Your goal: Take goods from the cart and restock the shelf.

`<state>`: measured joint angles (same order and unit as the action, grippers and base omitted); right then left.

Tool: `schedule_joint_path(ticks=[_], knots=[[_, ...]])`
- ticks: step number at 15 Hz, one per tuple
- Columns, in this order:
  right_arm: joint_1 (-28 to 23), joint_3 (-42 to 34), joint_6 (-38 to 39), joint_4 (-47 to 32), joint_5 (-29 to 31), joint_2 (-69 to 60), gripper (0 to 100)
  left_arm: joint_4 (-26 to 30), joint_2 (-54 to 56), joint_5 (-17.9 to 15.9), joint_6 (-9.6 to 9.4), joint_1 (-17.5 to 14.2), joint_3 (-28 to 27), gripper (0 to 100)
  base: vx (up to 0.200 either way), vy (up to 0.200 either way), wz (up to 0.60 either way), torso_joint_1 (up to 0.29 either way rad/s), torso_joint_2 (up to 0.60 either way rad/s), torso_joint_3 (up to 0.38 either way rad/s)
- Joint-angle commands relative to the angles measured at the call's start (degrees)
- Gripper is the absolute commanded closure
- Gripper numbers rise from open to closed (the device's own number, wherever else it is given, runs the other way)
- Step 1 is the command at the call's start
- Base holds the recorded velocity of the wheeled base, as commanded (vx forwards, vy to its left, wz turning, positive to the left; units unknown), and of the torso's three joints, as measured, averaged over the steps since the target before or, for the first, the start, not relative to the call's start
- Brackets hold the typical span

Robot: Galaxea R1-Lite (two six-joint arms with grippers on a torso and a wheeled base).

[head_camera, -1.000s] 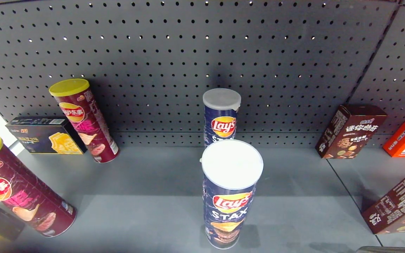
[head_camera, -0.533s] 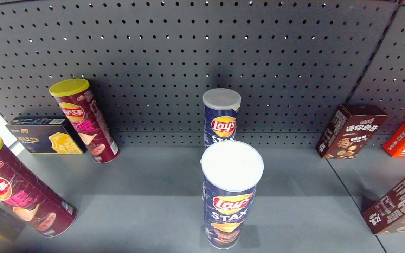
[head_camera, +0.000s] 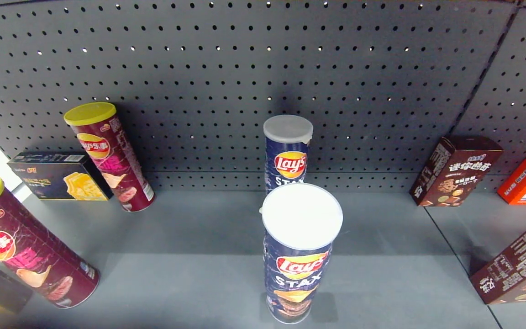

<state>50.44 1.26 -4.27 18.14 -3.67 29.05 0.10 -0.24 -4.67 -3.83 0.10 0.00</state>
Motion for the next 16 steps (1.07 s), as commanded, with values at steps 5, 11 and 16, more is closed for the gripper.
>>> schedule_joint_path(ticks=[5, 11, 16], knots=[[-11.9, 0.7, 0.0, -1.4, 0.0, -6.4, 0, 0.0, 0.0, 0.0, 0.05, 0.0, 0.0, 0, 0.000, 0.000, 0.00, 0.000, 0.00, 0.000], [-22.2, -1.3, 0.3, -2.9, -0.1, -13.4, 0, 0.0, 0.0, 0.0, 0.05, 0.0, 0.0, 0, 0.000, 0.000, 0.00, 0.000, 0.00, 0.000], [-26.0, -0.9, 2.2, -18.6, 0.2, -29.1, 0, 0.1, 0.0, 0.0, 0.05, 0.0, 0.0, 0, 0.000, 0.000, 0.00, 0.000, 0.00, 0.000]])
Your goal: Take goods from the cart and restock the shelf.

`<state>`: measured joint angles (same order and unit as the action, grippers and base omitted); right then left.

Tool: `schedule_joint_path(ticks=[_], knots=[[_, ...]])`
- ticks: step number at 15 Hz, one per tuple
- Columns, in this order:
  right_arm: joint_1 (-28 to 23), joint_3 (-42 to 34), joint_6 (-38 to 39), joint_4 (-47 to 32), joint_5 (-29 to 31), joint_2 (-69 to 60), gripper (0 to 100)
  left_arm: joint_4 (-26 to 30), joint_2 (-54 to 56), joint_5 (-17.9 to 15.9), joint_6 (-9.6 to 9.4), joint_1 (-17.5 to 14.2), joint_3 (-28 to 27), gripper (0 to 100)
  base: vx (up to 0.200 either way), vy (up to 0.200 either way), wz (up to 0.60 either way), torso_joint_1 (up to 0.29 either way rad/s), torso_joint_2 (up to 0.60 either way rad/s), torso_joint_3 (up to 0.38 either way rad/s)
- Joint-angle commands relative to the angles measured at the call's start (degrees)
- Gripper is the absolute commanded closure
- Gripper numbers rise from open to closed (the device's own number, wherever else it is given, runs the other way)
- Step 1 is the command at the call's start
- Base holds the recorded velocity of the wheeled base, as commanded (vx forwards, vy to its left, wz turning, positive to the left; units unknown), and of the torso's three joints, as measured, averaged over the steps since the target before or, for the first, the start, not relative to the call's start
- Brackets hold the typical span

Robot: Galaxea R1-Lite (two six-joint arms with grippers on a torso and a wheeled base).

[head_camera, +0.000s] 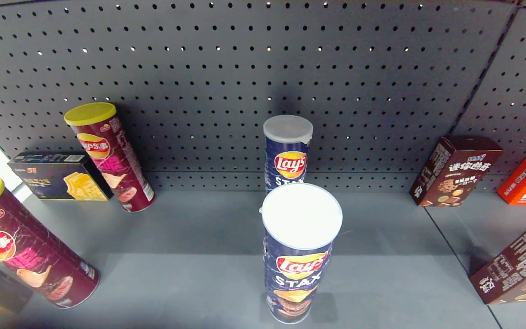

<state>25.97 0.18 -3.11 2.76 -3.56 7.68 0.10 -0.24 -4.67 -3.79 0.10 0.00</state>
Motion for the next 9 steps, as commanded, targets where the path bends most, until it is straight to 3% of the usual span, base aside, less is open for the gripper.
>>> schedule_joint_path(ticks=[1, 9], knots=[[-2.2, 0.2, 1.7, -3.1, 0.7, -7.7, 0, 0.0, 0.0, 0.0, 0.01, 0.0, 0.0, 0, 0.000, 0.000, 0.00, 0.000, 0.00, 0.000], [-2.8, 0.1, 2.2, -3.1, 1.2, -7.7, 0, 0.0, 0.0, 0.0, 0.01, 0.0, 0.0, 0, 0.000, 0.000, 0.00, 0.000, 0.00, 0.000]])
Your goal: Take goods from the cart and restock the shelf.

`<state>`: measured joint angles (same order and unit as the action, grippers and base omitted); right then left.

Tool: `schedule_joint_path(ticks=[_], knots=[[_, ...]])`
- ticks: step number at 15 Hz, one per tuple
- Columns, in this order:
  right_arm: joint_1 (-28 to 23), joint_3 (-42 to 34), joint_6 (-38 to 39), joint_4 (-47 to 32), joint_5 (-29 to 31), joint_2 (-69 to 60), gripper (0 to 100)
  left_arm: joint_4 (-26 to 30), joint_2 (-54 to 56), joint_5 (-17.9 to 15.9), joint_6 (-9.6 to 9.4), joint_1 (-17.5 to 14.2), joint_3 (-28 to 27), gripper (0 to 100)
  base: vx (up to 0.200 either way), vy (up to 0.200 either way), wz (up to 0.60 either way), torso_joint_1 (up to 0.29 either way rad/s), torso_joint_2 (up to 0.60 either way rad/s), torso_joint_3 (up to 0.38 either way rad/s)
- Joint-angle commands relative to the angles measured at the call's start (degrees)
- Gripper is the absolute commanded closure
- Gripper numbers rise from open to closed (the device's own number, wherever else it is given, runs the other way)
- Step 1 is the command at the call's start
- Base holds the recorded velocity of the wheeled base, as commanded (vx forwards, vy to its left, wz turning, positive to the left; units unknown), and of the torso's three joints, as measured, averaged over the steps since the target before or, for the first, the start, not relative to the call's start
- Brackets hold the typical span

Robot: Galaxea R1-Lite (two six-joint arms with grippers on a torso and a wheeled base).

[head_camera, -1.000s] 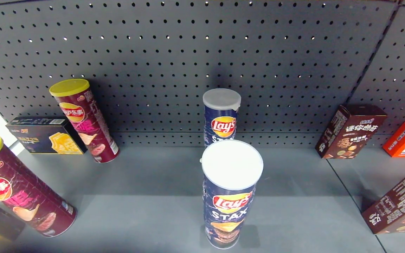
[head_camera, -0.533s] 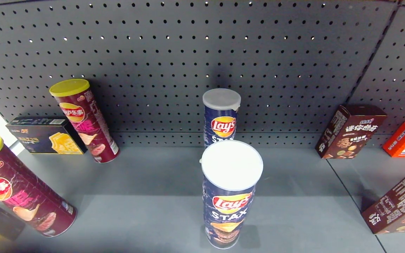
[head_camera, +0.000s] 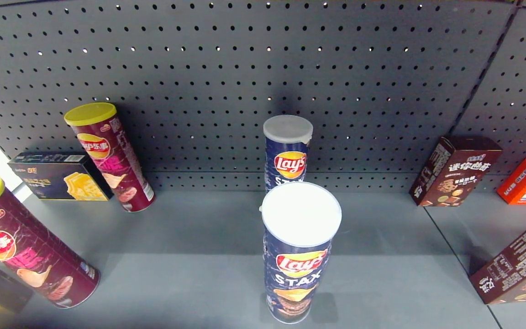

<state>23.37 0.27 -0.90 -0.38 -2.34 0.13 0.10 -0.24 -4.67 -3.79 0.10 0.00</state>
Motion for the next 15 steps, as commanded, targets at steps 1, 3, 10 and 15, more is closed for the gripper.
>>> schedule_joint_path(ticks=[1, 3, 10, 15], knots=[[-0.2, 0.0, -0.1, -0.1, 0.0, -0.1, 0, 0.0, 0.0, 0.0, 0.01, 0.0, 0.0, 0, 0.000, 0.000, 0.00, 0.000, 0.00, 0.000], [-0.2, 0.0, 0.0, 0.0, 0.1, -0.1, 0, 0.0, 0.0, 0.0, 0.01, 0.0, 0.0, 0, 0.000, 0.000, 0.00, 0.000, 0.00, 0.000], [-1.1, -0.2, 0.5, 0.2, 2.1, -0.1, 0, 0.0, 0.0, 0.0, -0.08, 0.0, 0.0, 0, 0.000, 0.000, 0.00, 0.000, 0.00, 0.000], [-1.1, -0.2, 0.1, 0.2, 2.4, -0.1, 0, 0.0, 0.0, 0.0, 0.01, 0.0, 0.0, 0, 0.000, 0.000, 0.00, 0.000, 0.00, 0.000]])
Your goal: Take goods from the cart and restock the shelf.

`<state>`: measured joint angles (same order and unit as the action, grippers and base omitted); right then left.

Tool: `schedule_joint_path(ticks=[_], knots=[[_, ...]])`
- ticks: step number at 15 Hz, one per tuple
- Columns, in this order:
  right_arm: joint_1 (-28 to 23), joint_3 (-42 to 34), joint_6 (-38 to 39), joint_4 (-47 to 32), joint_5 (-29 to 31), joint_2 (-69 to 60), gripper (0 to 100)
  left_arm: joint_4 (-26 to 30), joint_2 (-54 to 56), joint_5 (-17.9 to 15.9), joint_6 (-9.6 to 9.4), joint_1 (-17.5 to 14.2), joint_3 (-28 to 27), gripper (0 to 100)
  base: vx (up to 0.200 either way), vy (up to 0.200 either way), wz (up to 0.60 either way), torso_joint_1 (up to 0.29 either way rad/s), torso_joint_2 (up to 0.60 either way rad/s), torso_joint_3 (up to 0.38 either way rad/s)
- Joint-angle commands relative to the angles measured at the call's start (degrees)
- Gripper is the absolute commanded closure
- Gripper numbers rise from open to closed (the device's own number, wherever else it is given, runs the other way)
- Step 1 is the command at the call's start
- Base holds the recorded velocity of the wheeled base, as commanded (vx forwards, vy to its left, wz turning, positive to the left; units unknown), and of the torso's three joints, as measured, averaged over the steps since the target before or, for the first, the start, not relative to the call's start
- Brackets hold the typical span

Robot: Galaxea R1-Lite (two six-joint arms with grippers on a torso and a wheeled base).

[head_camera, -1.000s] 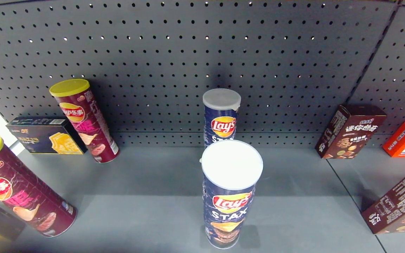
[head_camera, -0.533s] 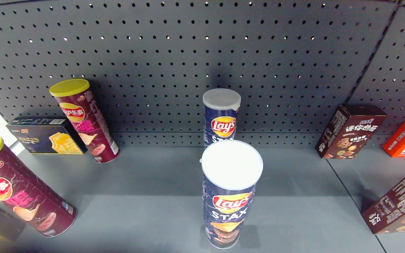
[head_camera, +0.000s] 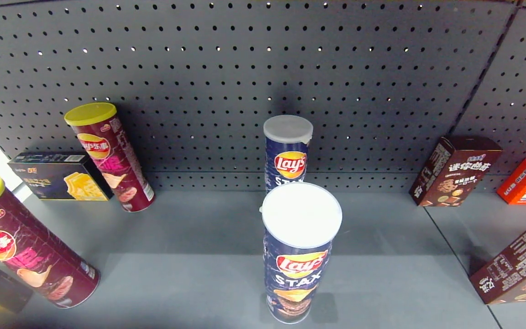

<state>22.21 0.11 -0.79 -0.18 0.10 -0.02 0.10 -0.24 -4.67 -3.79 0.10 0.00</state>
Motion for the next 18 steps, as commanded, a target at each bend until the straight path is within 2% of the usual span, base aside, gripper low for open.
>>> schedule_joint_path(ticks=[1, 2, 3, 6, 7, 8, 9, 10, 18], knots=[[0.0, 0.0, 0.0, 0.0, 0.0, 0.0, 0, 0.0, 0.0, 0.0, 0.01, 0.0, 0.0, 0, 0.000, 0.000, 0.00, 0.000, 0.00, 0.000], [-0.4, 0.1, 0.0, -0.2, 0.0, 0.0, 0, 0.0, 0.0, 0.0, 0.01, 0.0, 0.0, 0, 0.000, 0.000, 0.00, 0.000, 0.00, 0.000], [-5.1, 0.1, -0.1, 0.0, -0.1, 1.5, 0, 0.0, 0.0, 0.0, 0.01, 0.0, 0.0, 0, 0.000, 0.000, 0.00, 0.000, 0.00, 0.000], [-6.4, 0.0, -0.1, 0.0, -0.2, 4.2, 0, 0.0, 0.0, 0.0, 0.01, 0.0, 0.0, 0, 0.000, 0.000, 0.00, 0.000, 0.00, 0.000], [-8.4, 0.0, -0.1, 0.0, -0.2, 6.4, 0, 0.0, 0.0, 0.0, 0.01, 0.0, 0.0, 0, 0.000, 0.000, 0.00, 0.000, 0.00, 0.000], [-15.3, 0.1, -0.5, 0.0, -0.4, 8.7, 0, 0.0, 0.0, 0.0, 0.01, 0.0, 0.0, 0, 0.000, 0.000, 0.00, 0.000, 0.00, 0.000], [-18.3, 0.1, -0.6, 0.0, -0.4, 8.3, 0, 0.0, 0.0, 0.0, 0.01, 0.0, 0.0, 0, 0.000, 0.000, 0.00, 0.000, 0.00, 0.000], [-22.7, 0.0, -0.2, 0.1, -0.4, 1.7, 0, 0.0, 0.0, 0.0, 0.01, 0.0, 0.0, 0, 0.000, 0.000, 0.00, 0.000, 0.00, 0.000], [-22.1, 0.0, 0.4, 0.1, 0.0, 0.4, 0, 0.0, 0.0, 0.0, 0.01, 0.0, 0.0, 0, 0.000, 0.000, 0.00, 0.000, 0.00, 0.000]])
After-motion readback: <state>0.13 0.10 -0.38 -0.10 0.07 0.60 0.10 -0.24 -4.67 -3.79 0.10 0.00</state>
